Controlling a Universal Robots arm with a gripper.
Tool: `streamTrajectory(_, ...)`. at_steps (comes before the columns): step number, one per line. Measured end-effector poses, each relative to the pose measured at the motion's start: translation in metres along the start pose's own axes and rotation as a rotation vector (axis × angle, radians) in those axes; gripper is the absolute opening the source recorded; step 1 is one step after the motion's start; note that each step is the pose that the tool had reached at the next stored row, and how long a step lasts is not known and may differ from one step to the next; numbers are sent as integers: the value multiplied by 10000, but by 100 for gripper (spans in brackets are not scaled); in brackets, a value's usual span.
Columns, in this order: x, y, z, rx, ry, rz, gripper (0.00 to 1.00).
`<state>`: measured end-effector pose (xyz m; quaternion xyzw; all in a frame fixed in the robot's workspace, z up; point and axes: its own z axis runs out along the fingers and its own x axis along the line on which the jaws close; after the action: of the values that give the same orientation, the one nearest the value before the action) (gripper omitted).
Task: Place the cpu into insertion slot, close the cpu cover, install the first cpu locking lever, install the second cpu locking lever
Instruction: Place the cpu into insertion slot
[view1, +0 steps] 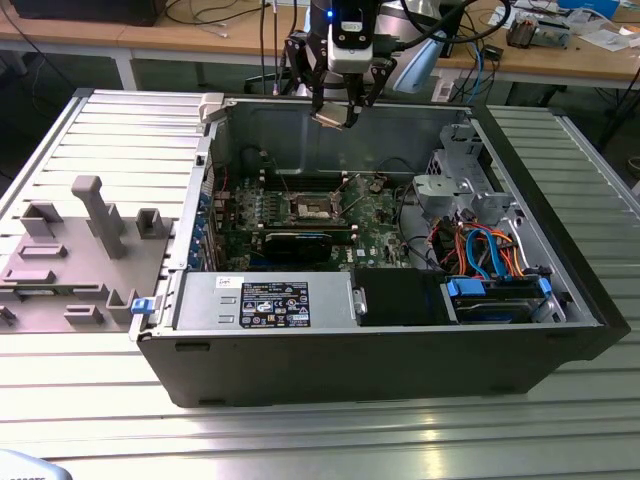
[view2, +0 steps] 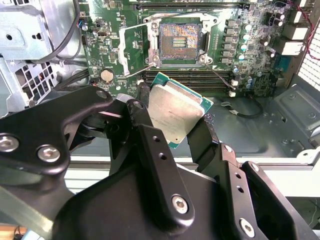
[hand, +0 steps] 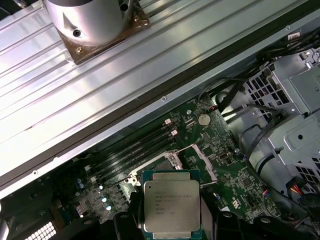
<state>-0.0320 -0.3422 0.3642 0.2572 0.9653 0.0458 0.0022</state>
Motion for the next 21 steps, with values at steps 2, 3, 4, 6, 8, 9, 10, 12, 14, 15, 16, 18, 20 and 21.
streamTrajectory(2,0,0,0,0,-1,12,55)
streamTrajectory(3,0,0,0,0,-2,22,55)
streamTrajectory(4,0,0,0,0,-3,26,55)
streamTrajectory(6,0,0,0,-1,-4,38,55)
streamTrajectory(8,0,0,0,-2,-5,51,55)
streamTrajectory(9,0,0,0,-1,-5,59,55)
streamTrajectory(10,0,0,0,-1,-6,64,55)
streamTrajectory(12,0,0,0,-2,-7,76,55)
streamTrajectory(14,0,0,0,-2,-8,87,55)
streamTrajectory(15,0,0,0,-2,-9,99,55)
streamTrajectory(16,0,0,0,-2,-10,109,55)
streamTrajectory(18,0,0,0,-2,-11,120,55)
streamTrajectory(20,0,0,0,-2,-12,130,55)
streamTrajectory(21,0,0,0,-3,-12,138,55)
